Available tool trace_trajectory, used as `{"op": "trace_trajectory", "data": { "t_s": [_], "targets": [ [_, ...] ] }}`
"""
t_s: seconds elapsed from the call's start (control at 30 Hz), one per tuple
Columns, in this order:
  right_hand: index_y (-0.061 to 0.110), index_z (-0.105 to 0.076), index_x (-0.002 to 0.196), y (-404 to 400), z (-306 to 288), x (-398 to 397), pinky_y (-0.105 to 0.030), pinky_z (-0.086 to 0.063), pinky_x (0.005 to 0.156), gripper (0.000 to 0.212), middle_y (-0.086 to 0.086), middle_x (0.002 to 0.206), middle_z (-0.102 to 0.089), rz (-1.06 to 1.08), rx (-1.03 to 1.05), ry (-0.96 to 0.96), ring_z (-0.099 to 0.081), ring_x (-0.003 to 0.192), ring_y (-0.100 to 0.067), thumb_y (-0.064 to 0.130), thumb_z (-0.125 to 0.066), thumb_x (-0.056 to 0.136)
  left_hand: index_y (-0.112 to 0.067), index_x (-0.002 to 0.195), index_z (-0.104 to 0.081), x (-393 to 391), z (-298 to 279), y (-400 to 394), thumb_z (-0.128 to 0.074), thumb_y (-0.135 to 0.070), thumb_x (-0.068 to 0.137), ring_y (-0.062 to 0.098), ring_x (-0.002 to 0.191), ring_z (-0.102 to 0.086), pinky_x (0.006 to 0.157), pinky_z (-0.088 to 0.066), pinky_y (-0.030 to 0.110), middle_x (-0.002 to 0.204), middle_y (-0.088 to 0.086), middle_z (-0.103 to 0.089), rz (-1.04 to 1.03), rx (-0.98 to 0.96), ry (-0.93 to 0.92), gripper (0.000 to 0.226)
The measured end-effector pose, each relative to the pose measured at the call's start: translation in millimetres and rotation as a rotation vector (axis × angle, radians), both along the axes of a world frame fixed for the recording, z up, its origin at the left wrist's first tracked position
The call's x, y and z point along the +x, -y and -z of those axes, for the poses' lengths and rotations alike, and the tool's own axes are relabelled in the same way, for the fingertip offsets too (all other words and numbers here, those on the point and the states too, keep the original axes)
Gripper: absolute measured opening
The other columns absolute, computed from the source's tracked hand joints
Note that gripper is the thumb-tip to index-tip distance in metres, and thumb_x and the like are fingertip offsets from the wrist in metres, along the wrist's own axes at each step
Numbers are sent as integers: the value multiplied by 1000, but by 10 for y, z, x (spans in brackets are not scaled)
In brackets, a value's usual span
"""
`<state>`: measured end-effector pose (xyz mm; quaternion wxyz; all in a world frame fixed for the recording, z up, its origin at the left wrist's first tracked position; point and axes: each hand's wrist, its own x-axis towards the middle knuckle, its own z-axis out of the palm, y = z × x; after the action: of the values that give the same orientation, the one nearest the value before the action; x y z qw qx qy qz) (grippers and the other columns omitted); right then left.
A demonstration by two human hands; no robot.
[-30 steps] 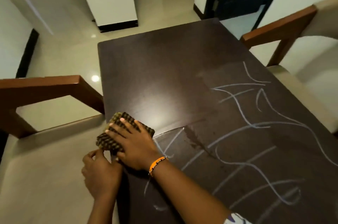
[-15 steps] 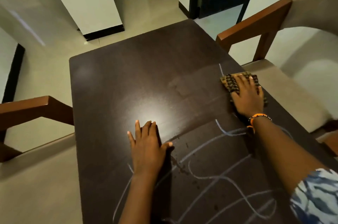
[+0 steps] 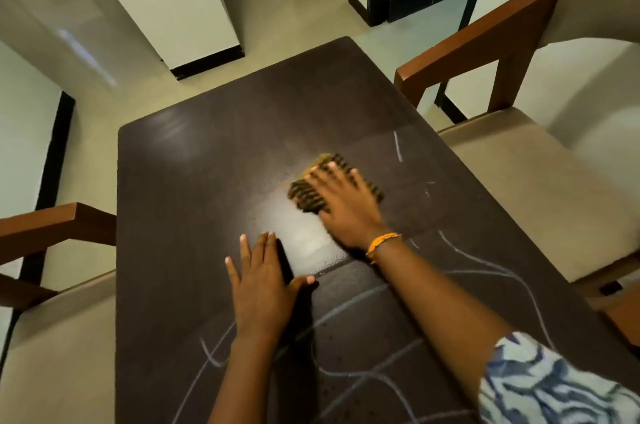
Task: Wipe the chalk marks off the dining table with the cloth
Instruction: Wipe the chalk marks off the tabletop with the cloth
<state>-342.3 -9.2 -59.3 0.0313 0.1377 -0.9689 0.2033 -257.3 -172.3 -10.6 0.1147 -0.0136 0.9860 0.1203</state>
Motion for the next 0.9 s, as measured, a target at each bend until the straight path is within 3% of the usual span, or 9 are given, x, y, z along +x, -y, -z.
{"op": "trace_trajectory", "data": {
  "t_s": [0.17, 0.3, 0.4, 0.53, 0.63, 0.73, 0.9],
  "targets": [
    [23, -23, 147, -1309, 14, -250, -53, -8, 117, 64, -1, 158, -20, 384, 30, 59, -10, 147, -24, 23, -50, 89, -15, 147, -12, -206, -21, -264, -64, -60, 68, 26, 145, 13, 113, 10, 52, 158, 1, -9, 42, -37, 71, 105],
    [20, -21, 148, -1144, 14, -316, -55, -2, 116, 65, -5, 158, -17, 593, 36, 87, -6, 147, -29, 27, -48, 90, -15, 147, -9, -165, 46, -291, -67, -53, 69, 25, 145, 10, 114, 7, 52, 158, 0, -7, 21, -20, 85, 104],
    [20, -18, 149, -426, 19, -400, -56, 1, 115, 68, -5, 159, -14, 459, 53, 60, -3, 147, -29, 31, -47, 88, -18, 148, -6, -155, 109, -266, -65, -54, 70, 23, 145, 9, 115, 4, 51, 159, -2, -4, 13, -9, 66, 104],
    [24, -29, 144, 689, 0, -483, -50, -3, 116, 63, 1, 156, -24, -78, 3, 54, -9, 146, -24, 31, -50, 85, -19, 147, -13, -144, 135, -254, -65, -54, 71, 24, 146, 6, 116, -2, 51, 158, -4, -10, -9, -7, 63, 98],
    [27, -31, 144, 763, 14, -609, -47, -5, 116, 60, 5, 156, -26, -279, 43, 37, -11, 146, -20, 30, -49, 87, -20, 147, -9, -162, 105, -269, -65, -54, 72, 24, 146, 6, 116, -3, 51, 158, -5, -8, -13, -32, 79, 100],
    [28, -31, 144, 250, 27, -842, -45, -8, 116, 59, 6, 155, -27, -189, -1, -10, -14, 145, -18, 27, -47, 87, -21, 148, -1, -161, 66, -278, -65, -54, 71, 22, 146, 10, 116, 0, 49, 159, -6, -1, -22, -49, 102, 105],
    [27, -26, 146, -976, 57, -1203, -51, -10, 117, 60, 3, 157, -23, 209, 45, 18, -12, 146, -22, 25, -46, 89, -21, 148, 0, -142, 36, -304, -63, -56, 71, 22, 145, 13, 116, 5, 48, 159, -6, -1, -28, -58, 87, 105]
  ]
}}
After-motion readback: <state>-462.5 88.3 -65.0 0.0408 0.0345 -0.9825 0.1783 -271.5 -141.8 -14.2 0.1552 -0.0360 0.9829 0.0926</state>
